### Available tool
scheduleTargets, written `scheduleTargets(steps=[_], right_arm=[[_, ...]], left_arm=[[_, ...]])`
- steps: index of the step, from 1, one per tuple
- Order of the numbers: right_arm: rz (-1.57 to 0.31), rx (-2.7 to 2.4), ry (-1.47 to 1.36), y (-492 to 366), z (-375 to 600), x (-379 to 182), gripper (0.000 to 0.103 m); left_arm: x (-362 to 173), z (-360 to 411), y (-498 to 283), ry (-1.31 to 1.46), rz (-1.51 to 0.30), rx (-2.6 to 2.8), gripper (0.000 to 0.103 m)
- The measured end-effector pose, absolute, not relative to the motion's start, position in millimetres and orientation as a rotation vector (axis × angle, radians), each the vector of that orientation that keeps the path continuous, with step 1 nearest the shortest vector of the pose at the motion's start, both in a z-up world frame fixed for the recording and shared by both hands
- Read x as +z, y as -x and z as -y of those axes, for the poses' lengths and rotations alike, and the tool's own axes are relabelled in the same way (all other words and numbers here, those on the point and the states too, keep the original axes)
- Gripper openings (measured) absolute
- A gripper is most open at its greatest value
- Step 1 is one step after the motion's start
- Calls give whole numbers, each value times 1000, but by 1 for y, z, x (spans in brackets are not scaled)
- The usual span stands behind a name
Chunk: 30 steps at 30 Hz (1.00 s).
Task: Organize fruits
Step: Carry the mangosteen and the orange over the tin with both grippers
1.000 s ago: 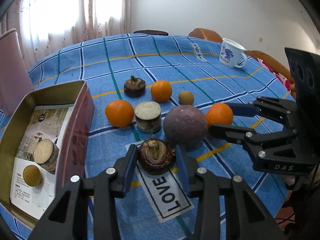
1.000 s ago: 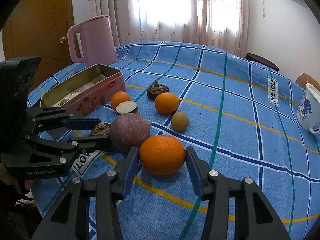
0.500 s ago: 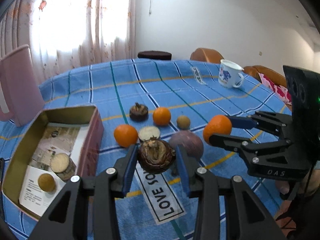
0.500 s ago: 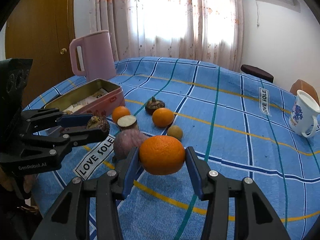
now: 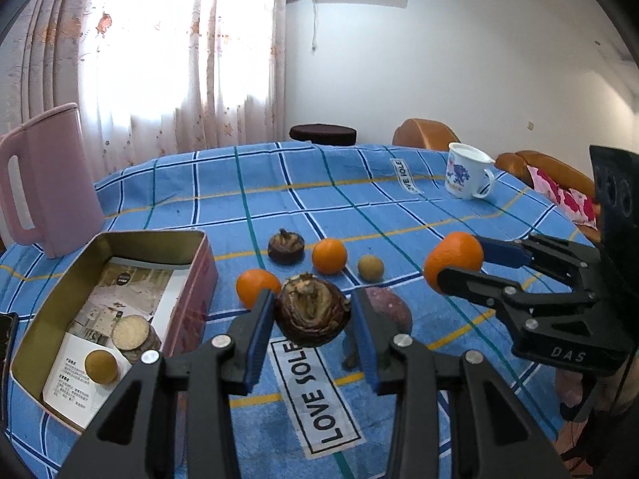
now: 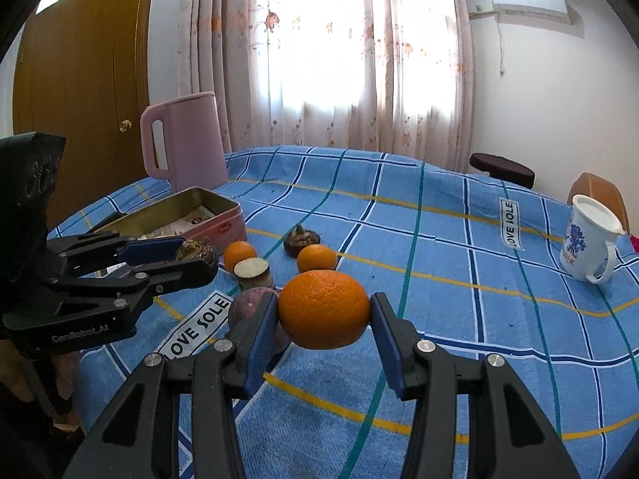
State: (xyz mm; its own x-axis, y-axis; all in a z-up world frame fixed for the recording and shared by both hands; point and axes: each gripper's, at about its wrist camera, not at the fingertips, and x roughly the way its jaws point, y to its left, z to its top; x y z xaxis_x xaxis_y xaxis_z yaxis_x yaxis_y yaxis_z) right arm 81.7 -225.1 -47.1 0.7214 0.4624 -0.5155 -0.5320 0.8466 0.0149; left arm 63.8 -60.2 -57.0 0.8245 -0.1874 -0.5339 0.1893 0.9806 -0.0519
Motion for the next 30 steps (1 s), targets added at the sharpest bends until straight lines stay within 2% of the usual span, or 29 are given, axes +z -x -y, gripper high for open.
scheduleTargets(steps=[30], right_arm=[[-347, 485, 103, -58, 241, -34, 49]], left_arm=[[-39, 64, -45, -38, -406, -116, 40]])
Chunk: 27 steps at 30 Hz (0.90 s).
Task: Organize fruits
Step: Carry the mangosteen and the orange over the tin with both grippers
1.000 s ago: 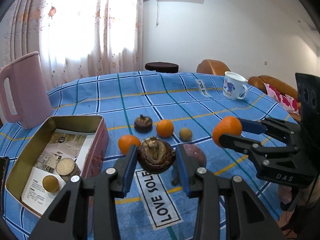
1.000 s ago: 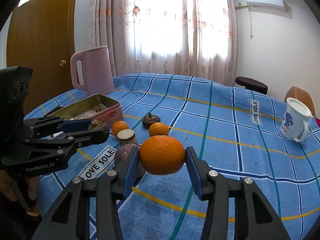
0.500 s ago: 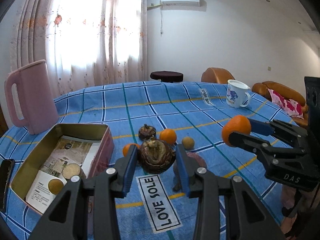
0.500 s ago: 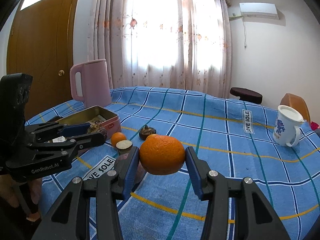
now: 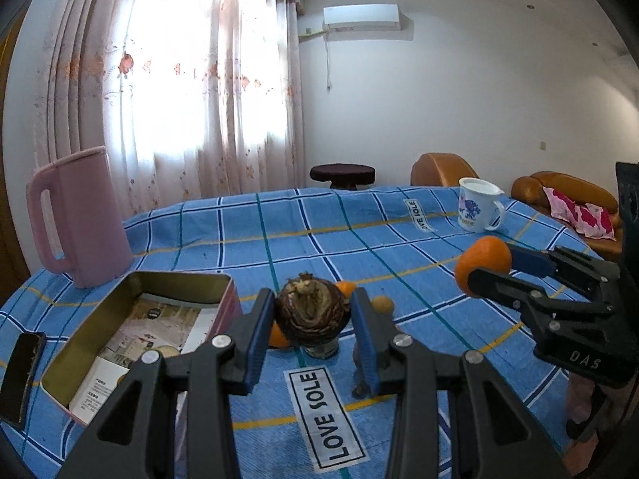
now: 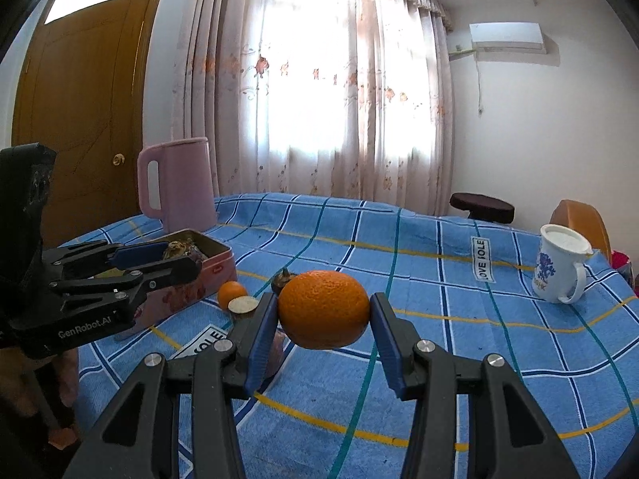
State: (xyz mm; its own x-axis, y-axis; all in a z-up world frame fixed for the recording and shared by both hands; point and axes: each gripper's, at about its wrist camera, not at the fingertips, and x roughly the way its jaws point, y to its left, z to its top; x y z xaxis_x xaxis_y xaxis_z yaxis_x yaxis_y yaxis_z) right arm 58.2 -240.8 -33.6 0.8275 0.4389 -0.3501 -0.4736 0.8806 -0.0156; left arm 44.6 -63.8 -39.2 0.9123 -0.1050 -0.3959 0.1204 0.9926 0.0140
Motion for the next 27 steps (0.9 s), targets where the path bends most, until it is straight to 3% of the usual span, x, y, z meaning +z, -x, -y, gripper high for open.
scheduleTargets(steps=[27], right_arm=[[-385, 655, 175, -84, 150, -10, 49]], left_arm=[[-29, -8, -54, 19, -399, -2, 40]])
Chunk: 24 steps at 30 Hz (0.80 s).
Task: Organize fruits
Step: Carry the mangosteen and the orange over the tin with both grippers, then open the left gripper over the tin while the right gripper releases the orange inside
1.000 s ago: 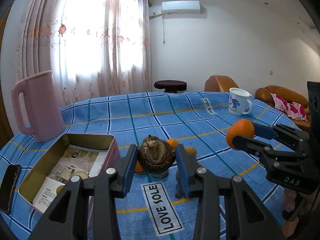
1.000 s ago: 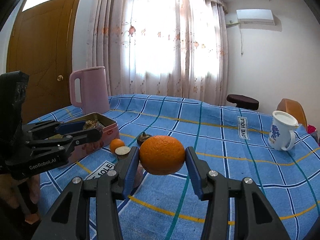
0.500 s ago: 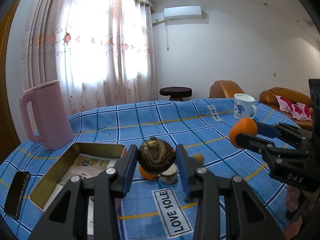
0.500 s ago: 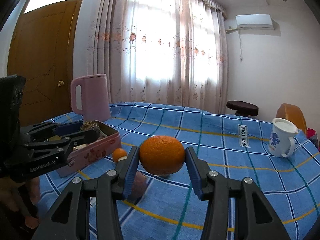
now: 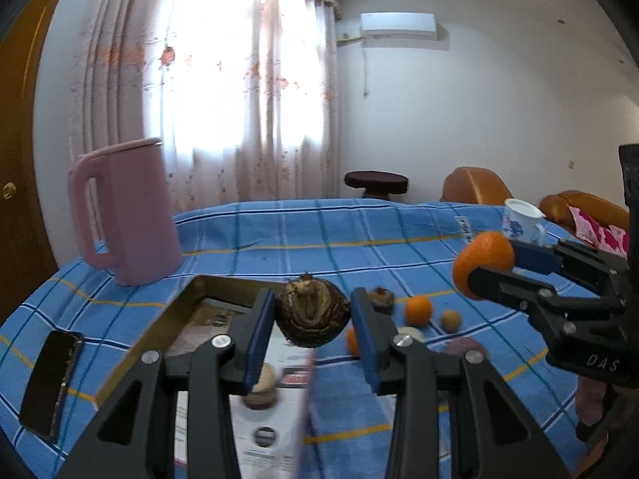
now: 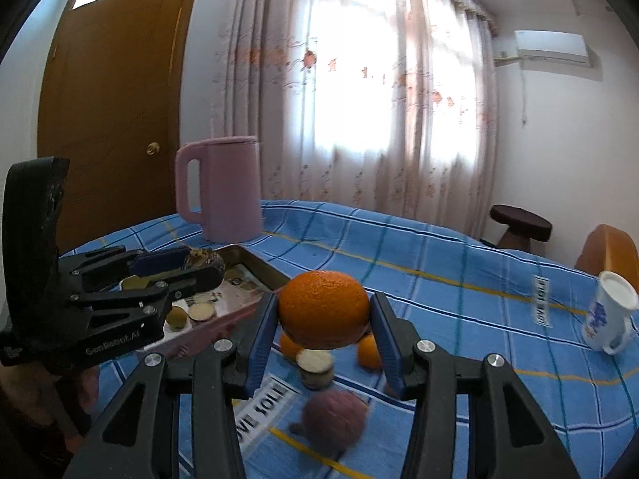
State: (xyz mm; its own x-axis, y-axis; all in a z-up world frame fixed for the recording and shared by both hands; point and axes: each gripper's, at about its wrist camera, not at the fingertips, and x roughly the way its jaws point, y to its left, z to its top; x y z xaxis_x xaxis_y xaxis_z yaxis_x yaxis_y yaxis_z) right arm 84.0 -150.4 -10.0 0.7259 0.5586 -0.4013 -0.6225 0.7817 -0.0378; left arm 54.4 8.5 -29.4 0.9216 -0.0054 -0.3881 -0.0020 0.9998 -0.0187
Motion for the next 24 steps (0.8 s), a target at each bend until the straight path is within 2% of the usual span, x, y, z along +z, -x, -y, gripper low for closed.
scheduleTargets(steps=[12, 24], right_arm=[[-508, 771, 197, -115, 71, -24, 49], [-625, 781, 245, -140, 18, -48, 49]], left_arm=[[-42, -79, -80, 92, -499, 65, 40], [-52, -103, -102, 96, -585, 79, 40]])
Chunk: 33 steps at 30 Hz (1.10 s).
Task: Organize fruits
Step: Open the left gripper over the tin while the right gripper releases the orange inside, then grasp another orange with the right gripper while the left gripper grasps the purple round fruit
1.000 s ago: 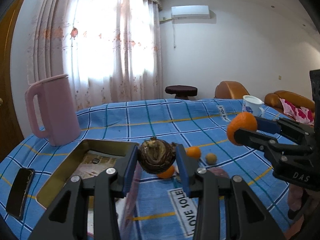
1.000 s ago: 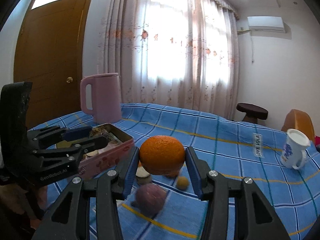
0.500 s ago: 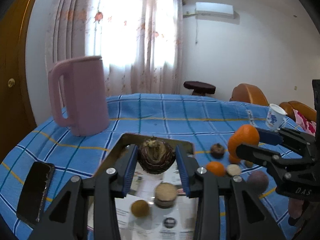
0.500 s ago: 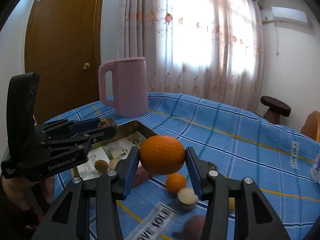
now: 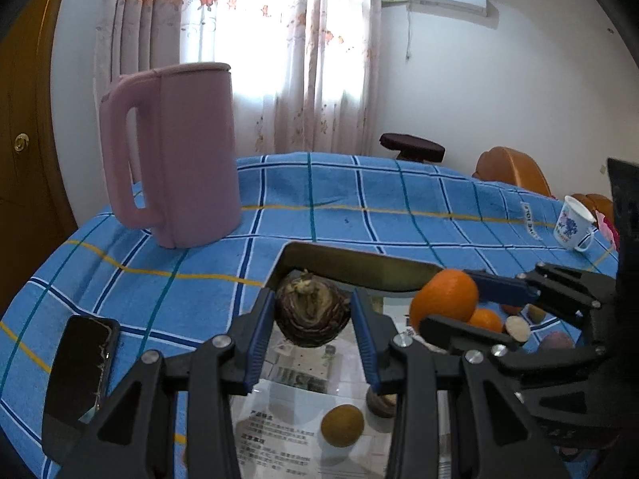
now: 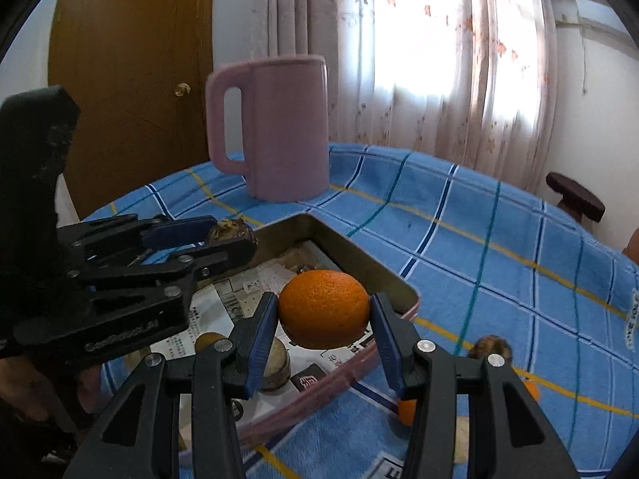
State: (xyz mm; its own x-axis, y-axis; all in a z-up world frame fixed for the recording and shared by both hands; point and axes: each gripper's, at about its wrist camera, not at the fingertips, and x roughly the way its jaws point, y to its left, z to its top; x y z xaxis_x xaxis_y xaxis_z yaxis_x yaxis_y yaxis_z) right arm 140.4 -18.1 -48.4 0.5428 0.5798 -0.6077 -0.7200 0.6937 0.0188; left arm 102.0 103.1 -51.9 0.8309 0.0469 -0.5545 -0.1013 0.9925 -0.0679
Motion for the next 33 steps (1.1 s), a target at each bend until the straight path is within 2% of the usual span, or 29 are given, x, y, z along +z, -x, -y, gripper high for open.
scheduleTargets(steps=[11, 12, 14, 15, 16, 22, 29, 33], right_arm=[[-710, 808, 241, -149, 5, -61, 50], [-699, 803, 237, -147, 9, -57, 54], [-680, 796, 226, -144, 19, -49, 62], [-668, 792, 224, -143, 25, -44, 63], [-649, 786, 231, -140, 35, -37, 63], [-646, 668, 318, -152, 82, -27, 63], [-782, 626, 442, -169, 76, -50, 63], [-841, 633, 506, -172, 62, -64, 57]], left_arm=[[-65, -112, -103, 115, -615, 110, 42], [-64, -111, -102, 115, -610, 113, 47], [-62, -111, -96, 117, -592, 127, 62], [-61, -111, -94, 120, -583, 131, 70], [-58, -111, -88, 123, -563, 141, 75], [-51, -108, -69, 154, -488, 160, 94], [-53, -98, -66, 165, -485, 131, 94], [-54, -97, -64, 166, -489, 128, 94]])
